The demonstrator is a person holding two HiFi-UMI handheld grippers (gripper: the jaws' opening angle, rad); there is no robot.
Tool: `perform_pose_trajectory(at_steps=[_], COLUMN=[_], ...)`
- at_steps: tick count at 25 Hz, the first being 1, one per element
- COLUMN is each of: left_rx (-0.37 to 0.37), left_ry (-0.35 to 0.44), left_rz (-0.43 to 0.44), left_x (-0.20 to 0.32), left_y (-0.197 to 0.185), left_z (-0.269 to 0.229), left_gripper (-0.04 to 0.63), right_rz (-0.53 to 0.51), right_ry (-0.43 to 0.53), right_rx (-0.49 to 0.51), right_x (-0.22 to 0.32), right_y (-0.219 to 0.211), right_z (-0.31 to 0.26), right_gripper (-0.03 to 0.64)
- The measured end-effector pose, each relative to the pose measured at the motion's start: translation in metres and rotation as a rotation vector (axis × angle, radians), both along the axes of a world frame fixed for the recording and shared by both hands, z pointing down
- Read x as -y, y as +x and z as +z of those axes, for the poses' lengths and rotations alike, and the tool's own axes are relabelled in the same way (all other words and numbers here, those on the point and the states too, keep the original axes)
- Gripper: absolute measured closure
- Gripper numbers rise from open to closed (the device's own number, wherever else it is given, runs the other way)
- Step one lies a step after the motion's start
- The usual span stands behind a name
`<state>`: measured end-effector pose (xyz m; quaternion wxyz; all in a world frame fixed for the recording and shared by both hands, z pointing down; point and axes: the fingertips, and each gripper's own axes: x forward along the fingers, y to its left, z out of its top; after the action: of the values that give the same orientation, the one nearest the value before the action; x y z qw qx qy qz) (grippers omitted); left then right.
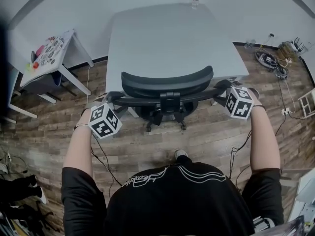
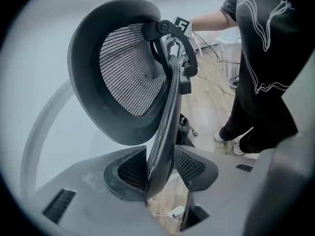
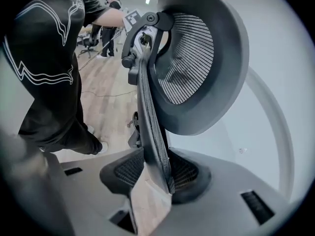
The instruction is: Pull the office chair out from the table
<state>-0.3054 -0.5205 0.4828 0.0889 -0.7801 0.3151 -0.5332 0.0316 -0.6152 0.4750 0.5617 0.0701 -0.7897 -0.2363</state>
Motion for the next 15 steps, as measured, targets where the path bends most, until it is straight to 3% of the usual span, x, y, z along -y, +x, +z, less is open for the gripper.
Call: perform_pose_trajectory(at_steps=[15], left_rx=[-0.032], left_ry=[0.055], left_rz=[0.029], left_x=[-0.055], left_y=[0.009], left_z=[0.001], left_gripper=[0.408], right_rz=[0.091], right_ry=[0.005], right_rx=[0.004], right_x=[-0.085], right_y=[0.015], right_z=[0.003], right_gripper=[0.439])
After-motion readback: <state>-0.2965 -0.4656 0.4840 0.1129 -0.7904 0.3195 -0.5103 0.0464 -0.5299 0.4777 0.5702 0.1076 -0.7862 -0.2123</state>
